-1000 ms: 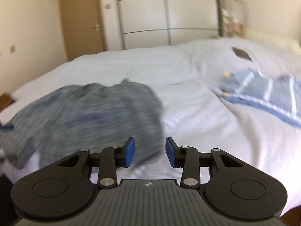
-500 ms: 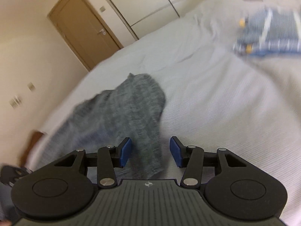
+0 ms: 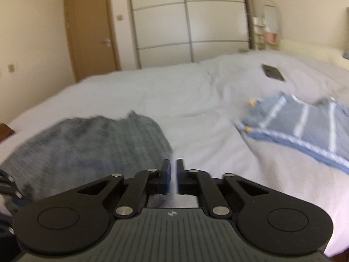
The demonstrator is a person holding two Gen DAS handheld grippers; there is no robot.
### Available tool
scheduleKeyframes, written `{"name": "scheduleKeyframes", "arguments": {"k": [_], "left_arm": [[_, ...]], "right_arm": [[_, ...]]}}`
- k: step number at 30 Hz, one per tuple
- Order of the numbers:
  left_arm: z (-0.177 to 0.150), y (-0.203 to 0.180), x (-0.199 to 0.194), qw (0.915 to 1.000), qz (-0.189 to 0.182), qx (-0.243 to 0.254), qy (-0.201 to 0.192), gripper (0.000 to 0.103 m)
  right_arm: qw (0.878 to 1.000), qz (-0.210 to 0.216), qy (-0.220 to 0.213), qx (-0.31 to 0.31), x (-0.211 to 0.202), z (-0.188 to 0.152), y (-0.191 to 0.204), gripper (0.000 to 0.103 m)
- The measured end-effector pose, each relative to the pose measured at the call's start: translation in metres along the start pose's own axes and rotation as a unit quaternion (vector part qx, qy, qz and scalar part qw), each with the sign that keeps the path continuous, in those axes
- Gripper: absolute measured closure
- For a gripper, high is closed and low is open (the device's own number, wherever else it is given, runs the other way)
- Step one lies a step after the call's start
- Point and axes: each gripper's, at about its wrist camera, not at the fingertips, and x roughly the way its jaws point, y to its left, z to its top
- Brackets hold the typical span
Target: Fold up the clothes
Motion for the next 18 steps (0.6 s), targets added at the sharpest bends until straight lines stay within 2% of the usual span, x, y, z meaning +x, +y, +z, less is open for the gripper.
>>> {"name": "scheduleKeyframes", "arguments": {"k": [1,2,4,8,11,13,15,16,17,18], "left_arm": [[0.001,0.005,-0.002,0.9999,0.001,-0.016,-0.004,0.098],[0.002,0.01,-0.005,0.9994,0.001,-0.034,-0.01,0.098],[0.005,0.021,-0.009,0.9972,-0.001,-0.071,-0.023,0.098],[0.013,0.043,-0.018,0.9902,-0.008,-0.132,-0.047,0.098],[0.017,0.05,-0.025,0.9881,-0.003,-0.143,-0.057,0.098],[0.018,0.052,-0.028,0.9882,-0.002,-0.142,-0.056,0.098],[0.017,0.05,-0.028,0.989,-0.003,-0.138,-0.054,0.098],[0.016,0.048,-0.027,0.9895,-0.005,-0.135,-0.051,0.098],[0.015,0.045,-0.026,0.9904,-0.007,-0.129,-0.049,0.098],[0.015,0.04,-0.024,0.9916,-0.011,-0.12,-0.046,0.099]], "right_arm": [[1.0,0.002,0.005,-0.009,0.002,-0.006,0.002,0.08],[1.0,0.004,0.01,-0.018,0.004,-0.012,0.003,0.063],[0.999,0.008,0.02,-0.038,0.008,-0.024,0.007,0.039],[0.988,0.016,0.013,-0.152,0.026,-0.044,0.048,0.032],[0.987,0.0,-0.01,-0.162,0.047,-0.044,0.059,0.033],[0.991,-0.01,-0.026,-0.13,0.059,-0.035,0.053,0.038],[0.992,-0.029,-0.034,-0.119,0.068,-0.023,0.045,0.049],[0.991,-0.033,-0.035,-0.125,0.072,-0.017,0.04,0.072],[0.99,-0.038,-0.037,-0.133,0.075,-0.011,0.035,0.099],[0.986,-0.049,-0.036,-0.157,0.072,-0.008,0.033,0.103]]}}
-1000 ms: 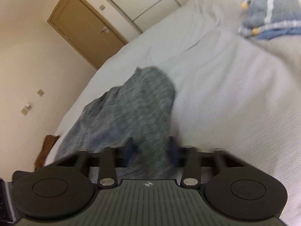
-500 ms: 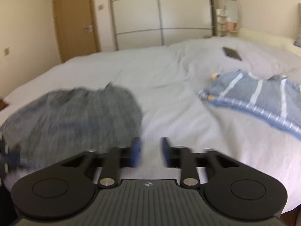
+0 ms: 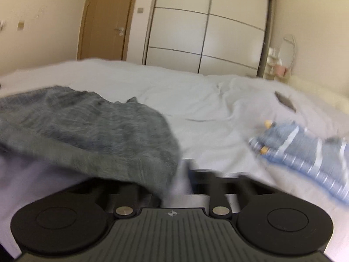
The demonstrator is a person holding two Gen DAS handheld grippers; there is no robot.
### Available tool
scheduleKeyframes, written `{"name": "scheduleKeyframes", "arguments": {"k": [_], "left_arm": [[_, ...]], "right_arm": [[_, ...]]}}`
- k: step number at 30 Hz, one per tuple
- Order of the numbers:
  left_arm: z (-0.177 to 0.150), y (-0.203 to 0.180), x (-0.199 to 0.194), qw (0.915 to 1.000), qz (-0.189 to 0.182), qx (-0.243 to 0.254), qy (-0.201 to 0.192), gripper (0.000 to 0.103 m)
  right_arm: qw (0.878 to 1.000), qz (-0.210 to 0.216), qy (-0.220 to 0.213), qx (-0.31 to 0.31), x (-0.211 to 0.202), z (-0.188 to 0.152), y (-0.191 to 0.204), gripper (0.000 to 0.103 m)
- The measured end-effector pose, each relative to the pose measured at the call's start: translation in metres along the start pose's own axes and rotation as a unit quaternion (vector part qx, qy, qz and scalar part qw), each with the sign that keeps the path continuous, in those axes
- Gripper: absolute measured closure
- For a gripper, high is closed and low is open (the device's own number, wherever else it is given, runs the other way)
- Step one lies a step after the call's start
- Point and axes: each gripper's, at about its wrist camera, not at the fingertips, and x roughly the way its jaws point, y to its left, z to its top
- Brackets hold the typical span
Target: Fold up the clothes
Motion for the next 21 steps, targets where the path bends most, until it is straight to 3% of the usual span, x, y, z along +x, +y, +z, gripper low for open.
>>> {"name": "scheduleKeyframes", "arguments": {"k": [3,9,13,15,21], "left_arm": [[-0.008,-0.015,0.01,0.9995,-0.023,0.018,0.012,0.099],[-0.02,-0.03,0.012,0.9978,-0.037,0.048,0.027,0.098],[-0.024,-0.012,-0.001,0.999,-0.013,0.032,0.027,0.096],[-0.027,0.004,-0.007,0.9995,0.007,0.014,0.027,0.095],[-0.036,0.077,-0.02,0.9946,0.085,-0.051,0.032,0.092]], "right_arm": [[0.988,-0.063,-0.013,-0.142,-0.011,0.003,0.008,0.103],[0.959,-0.119,0.037,-0.255,-0.014,-0.026,0.014,0.103],[0.957,-0.162,0.095,-0.221,-0.009,-0.041,-0.003,0.103],[0.965,-0.162,0.095,-0.185,-0.014,-0.04,-0.014,0.103],[0.99,-0.091,0.052,-0.09,-0.025,-0.006,-0.027,0.077]]}}
